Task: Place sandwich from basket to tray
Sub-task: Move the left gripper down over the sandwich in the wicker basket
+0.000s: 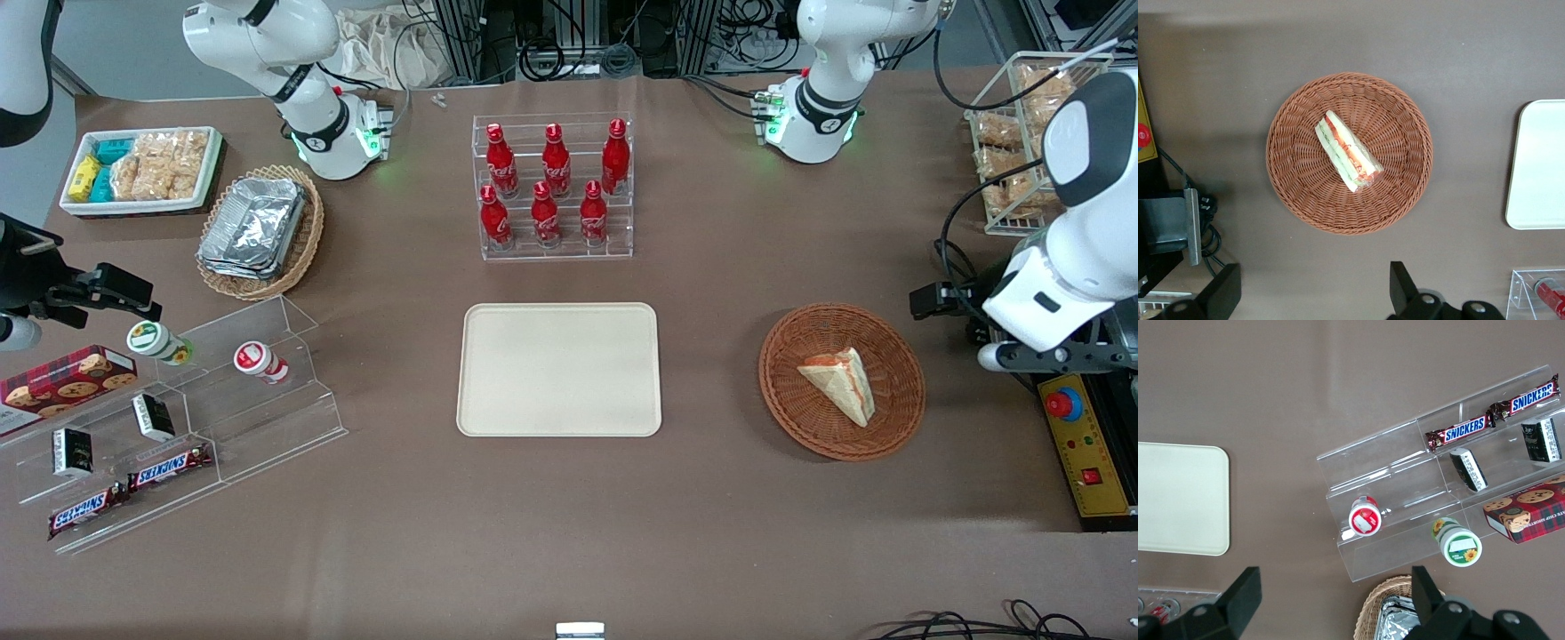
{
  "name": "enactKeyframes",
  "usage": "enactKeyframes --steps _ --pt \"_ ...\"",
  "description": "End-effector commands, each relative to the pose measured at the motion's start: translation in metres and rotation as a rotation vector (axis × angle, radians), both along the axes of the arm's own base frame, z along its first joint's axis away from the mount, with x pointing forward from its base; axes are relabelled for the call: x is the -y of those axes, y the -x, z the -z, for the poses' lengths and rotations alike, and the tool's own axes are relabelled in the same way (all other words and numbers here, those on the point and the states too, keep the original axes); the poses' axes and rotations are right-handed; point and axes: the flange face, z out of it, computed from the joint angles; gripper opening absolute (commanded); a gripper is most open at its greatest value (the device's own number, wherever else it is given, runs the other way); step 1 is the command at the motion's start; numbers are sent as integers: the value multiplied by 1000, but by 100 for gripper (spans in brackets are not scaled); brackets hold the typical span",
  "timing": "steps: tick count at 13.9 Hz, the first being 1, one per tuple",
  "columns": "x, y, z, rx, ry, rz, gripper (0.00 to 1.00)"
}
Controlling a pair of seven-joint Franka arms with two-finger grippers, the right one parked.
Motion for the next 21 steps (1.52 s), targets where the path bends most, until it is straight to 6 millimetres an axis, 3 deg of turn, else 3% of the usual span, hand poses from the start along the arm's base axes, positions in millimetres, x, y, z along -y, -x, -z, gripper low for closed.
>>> enactKeyframes --steps 1,4,6,10,13,17,19,21 --pt "1 -10 -6 27 15 -31 100" --pt "6 -12 -3 25 5 -77 100" --pt "4 -13 19 4 -6 -177 100" --pt "5 15 90 110 -11 -351 100" --pt "1 33 152 51 -30 -477 100" --pt "-22 46 215 73 -25 -626 100" --pt "-23 40 239 84 -11 -647 100" --pt "-23 38 242 83 -9 -676 100"
